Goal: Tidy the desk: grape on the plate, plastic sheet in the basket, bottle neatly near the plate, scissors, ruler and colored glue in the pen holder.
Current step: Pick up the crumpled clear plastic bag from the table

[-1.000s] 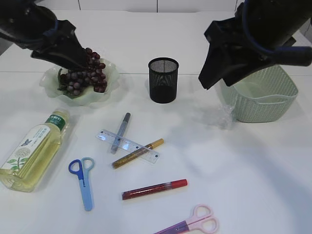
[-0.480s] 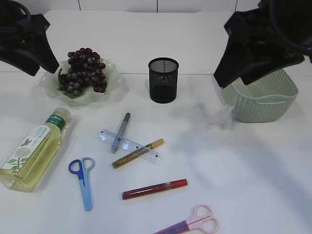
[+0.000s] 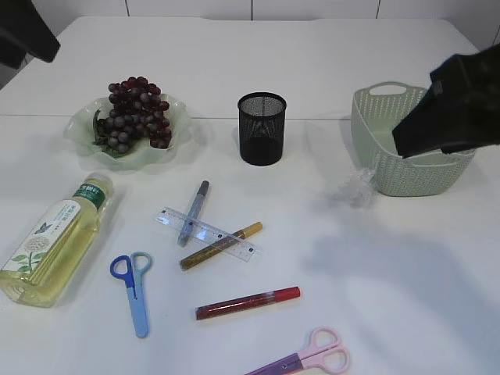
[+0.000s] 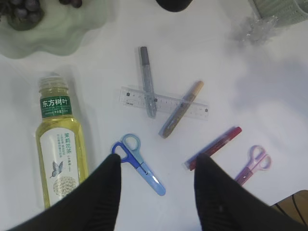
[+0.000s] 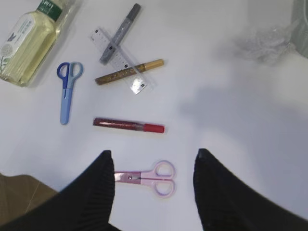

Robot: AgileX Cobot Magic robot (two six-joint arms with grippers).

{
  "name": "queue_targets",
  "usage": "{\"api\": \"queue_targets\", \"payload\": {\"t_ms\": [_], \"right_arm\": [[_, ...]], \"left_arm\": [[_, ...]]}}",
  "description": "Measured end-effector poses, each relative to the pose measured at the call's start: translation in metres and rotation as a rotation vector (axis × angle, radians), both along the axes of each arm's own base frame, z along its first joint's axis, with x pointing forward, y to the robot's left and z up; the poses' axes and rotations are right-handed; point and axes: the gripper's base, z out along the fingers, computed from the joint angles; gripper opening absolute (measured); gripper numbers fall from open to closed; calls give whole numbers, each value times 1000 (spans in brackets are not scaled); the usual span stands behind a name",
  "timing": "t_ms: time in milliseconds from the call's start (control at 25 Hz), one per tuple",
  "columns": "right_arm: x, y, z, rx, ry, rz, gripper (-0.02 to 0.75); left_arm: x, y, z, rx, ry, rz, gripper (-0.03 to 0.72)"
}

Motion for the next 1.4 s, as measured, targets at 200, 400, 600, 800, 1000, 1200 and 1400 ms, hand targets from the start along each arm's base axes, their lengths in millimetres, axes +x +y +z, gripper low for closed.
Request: {"api": "queue_targets", "payload": {"t_ms": [200,400,600,800,1000,1200,1400], "right_arm": [[-16,-12,-27,13,-98,-88,424],[-24,-22,-59,33,-231,-160,424],[-22,-27,-98,48,-333,-211,424],[-10,-26,-128,-42,-349,-167,423],[5,-21,-148,-77,-323,-153,423],[19,-18,-163,-9,-299,-259,423],[40,-16,-186,12,-361,-339,423]], "left_arm": [[-26,4,28,-27,-81,13,363],[-55,8,55,-56,-162,22,363],[-83,11,75,-92,-226,29,363],[-98,12,85,-121,-257,26,363],[-103,11,88,-139,-262,28,363],[-104,10,89,-153,-256,29,363],[-104,10,89,-155,-255,29,363]]}}
